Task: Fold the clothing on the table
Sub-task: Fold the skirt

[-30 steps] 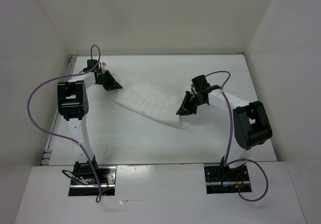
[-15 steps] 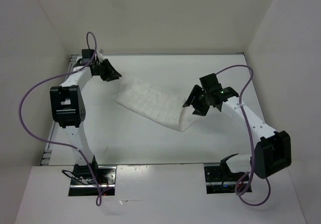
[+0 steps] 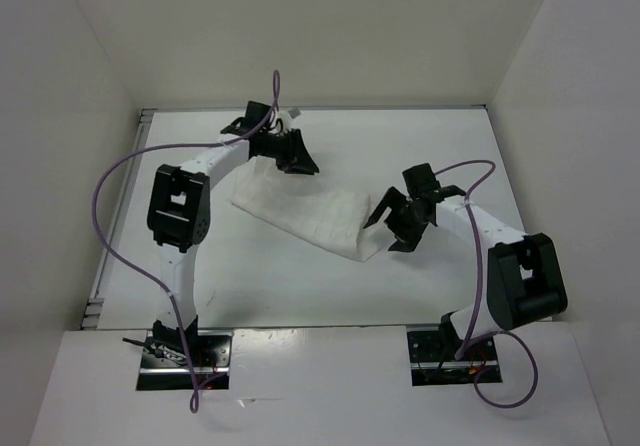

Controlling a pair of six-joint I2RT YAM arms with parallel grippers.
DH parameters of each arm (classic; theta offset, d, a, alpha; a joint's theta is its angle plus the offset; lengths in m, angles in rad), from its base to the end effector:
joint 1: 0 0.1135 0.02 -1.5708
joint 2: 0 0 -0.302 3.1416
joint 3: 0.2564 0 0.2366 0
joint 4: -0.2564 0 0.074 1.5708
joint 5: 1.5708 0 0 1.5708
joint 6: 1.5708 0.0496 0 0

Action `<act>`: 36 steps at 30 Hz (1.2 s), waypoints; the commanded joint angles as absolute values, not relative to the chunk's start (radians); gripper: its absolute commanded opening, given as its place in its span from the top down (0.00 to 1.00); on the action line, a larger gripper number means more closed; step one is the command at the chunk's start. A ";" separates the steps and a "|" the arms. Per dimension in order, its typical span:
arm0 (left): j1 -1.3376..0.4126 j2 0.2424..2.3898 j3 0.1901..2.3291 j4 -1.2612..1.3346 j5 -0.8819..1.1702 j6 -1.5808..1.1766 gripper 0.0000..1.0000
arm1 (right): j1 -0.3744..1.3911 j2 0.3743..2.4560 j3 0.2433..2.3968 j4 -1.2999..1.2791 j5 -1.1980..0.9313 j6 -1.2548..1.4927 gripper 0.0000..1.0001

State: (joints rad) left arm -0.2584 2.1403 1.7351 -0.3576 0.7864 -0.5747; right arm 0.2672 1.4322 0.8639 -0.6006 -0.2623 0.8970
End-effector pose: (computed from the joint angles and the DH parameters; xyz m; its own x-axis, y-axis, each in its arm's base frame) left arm 0.4702 -0.1606 0.2574 -0.9277 -0.1520 -0.3409 0.2036 0.5595 -0.8035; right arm 0.2388 0.0787 0.2278 -0.8296 0.5554 -0.0576 0.4735 0.7544 0.4546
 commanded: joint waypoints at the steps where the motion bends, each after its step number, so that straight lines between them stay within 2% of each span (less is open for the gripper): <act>1: -0.270 2.220 1.761 -0.357 0.854 -0.545 0.65 | 0.259 1.497 0.881 -0.467 -0.307 0.904 0.07; 14: -0.339 2.287 1.730 -0.376 0.867 -0.526 0.65 | 0.259 1.709 0.871 -0.356 -0.388 0.881 0.07; 16: -0.339 2.287 1.717 -0.376 0.867 -0.526 0.65 | 0.259 1.730 0.871 -0.335 -0.400 0.870 0.12; 17: -0.339 2.287 1.692 -0.376 0.858 -0.517 0.65 | 0.259 1.753 0.871 -0.334 -0.411 0.870 0.16; 18: -0.339 2.287 1.683 -0.376 0.857 -0.517 0.65 | 0.259 1.765 0.871 -0.334 -0.411 0.861 0.35; 20: -0.339 2.287 1.663 -0.385 0.848 -0.508 0.65 | 0.259 1.795 0.881 -0.322 -0.411 0.861 0.50; 21: -0.339 2.278 1.648 -0.385 0.848 -0.508 0.65 | 0.259 1.795 0.893 -0.322 -0.411 0.851 0.66; 23: -0.330 2.278 1.634 -0.385 0.848 -0.499 0.65 | 0.259 1.810 0.914 -0.313 -0.391 0.851 0.79; 24: -0.330 2.278 1.625 -0.385 0.848 -0.499 0.65 | 0.259 1.825 0.914 -0.313 -0.376 0.842 0.94; 25: -0.330 2.278 1.624 -0.385 0.848 -0.499 0.65 | 0.259 1.838 0.942 -0.302 -0.367 0.842 1.00; 31: -0.330 2.267 1.605 -0.385 0.848 -0.488 0.65 | 0.241 1.859 1.052 -0.389 -0.301 0.746 1.00; 36: -0.330 2.267 1.542 -0.385 0.857 -0.488 0.65 | 0.126 1.829 1.107 -0.515 -0.282 0.643 1.00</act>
State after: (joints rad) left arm -0.3305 2.2910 1.5867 -0.3645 0.8696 -0.5266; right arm 0.2073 1.8408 1.0611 -0.4168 -0.3931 0.7391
